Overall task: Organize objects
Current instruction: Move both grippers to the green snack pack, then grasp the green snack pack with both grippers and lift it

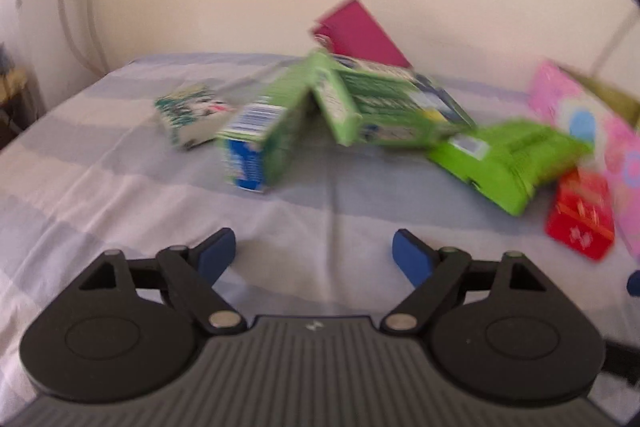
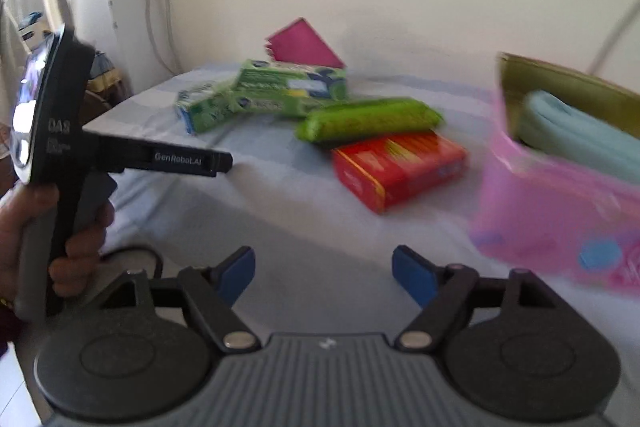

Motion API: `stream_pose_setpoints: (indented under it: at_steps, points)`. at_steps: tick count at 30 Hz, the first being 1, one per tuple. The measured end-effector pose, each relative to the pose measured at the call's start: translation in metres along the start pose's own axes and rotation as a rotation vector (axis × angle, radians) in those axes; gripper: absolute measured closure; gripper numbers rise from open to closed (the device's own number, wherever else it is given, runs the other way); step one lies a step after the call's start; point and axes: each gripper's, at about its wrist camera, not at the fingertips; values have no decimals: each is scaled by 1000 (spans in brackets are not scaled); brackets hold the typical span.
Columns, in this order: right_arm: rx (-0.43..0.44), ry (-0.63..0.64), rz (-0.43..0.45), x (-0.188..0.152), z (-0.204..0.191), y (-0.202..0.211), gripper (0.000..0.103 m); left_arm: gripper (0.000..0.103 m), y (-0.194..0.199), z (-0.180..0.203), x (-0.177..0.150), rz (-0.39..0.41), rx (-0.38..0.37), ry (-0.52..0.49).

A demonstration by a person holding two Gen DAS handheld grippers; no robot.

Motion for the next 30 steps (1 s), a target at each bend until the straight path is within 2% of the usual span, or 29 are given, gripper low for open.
stream_pose_setpoints:
  at_steps: [2, 5, 9, 11, 13, 17, 21, 23, 27, 30]
  points:
    - [9, 24, 36, 25, -7, -5, 26, 13, 2, -8, -2, 19, -19, 44]
    - [-19, 6, 45, 69, -8, -26, 26, 13, 6, -9, -2, 35, -31, 59]
    - [-85, -102, -35, 122, 7, -75, 26, 13, 11, -12, -6, 62, -61, 79]
    - [-107, -150, -91, 136, 14, -98, 28, 13, 9, -15, -6, 67, -76, 97]
    - [-139, -128, -139, 142, 14, -119, 28, 13, 6, -20, -6, 67, -99, 124]
    - [-188, -122, -182, 140, 18, -136, 28, 14, 5, -30, -7, 84, -162, 172]
    - [-105, -264, -202, 130, 32, -130, 27, 14, 8, -34, -9, 116, -243, 204]
    - [-62, -239, -202, 120, 24, -120, 29, 15, 9, -38, -10, 136, -300, 237]
    - [39, -190, -197, 96, 3, -98, 30, 22, 9, -47, -13, 157, -404, 302]
    - [186, -122, -200, 76, -9, -77, 30, 23, 10, -54, -15, 174, -446, 350]
Point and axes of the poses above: each gripper's, at about its wrist camera, not at the fingertips, and y roughly against the way its jaws point, z to its right, x to its top, and after that the axes turned 14 degrees about -y, right-handed
